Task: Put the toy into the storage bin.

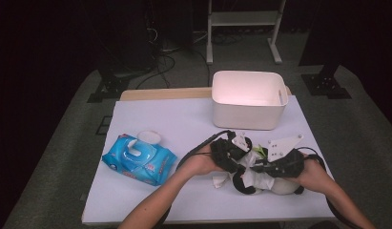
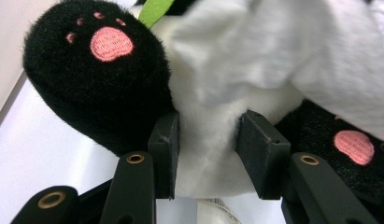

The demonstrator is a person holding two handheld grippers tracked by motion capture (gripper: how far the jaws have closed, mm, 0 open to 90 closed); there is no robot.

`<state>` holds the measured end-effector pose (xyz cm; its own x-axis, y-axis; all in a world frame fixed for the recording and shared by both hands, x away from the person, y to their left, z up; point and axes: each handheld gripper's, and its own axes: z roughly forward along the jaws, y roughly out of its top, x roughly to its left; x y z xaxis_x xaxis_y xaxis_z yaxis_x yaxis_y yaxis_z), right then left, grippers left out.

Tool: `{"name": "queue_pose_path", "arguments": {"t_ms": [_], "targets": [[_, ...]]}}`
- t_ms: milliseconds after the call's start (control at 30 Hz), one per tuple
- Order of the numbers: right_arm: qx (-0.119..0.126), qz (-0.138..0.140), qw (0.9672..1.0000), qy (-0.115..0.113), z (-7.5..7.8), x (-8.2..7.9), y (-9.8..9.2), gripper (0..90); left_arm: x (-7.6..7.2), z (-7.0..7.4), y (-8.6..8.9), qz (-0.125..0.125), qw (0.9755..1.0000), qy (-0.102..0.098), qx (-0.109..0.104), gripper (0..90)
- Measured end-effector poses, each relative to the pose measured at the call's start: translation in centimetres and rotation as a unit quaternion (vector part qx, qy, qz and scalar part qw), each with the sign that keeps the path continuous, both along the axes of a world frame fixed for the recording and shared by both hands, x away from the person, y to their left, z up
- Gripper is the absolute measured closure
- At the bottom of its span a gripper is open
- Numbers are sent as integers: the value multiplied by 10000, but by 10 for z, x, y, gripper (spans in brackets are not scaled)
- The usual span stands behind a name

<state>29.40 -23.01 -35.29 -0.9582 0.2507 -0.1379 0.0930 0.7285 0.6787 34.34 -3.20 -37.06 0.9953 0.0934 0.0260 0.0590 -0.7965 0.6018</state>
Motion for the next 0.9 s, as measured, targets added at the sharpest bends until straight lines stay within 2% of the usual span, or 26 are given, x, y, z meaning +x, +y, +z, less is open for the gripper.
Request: {"name": "queue_pose_path", "arguments": {"t_ms": [200,500,700,800,900], "targets": [[77,-94,9999,-32,2,11,3,812,0,0,0,5,10000,-12,22,583],[45,-147,9998,120,-1,7,-12,812,-1,0,-1,-13,10000,-3,-5,586],[8,-125,9999,-41,4,15,3,812,-2,-1,-1,-44,10000,-13,30,589],[-43,-107,9999,2,5,20,7,812,-2,-1,-1,-22,10000,2,33,589],[-87,-122,9999,47,4,20,3,812,-1,-1,0,-47,10000,8,36,590]]}}
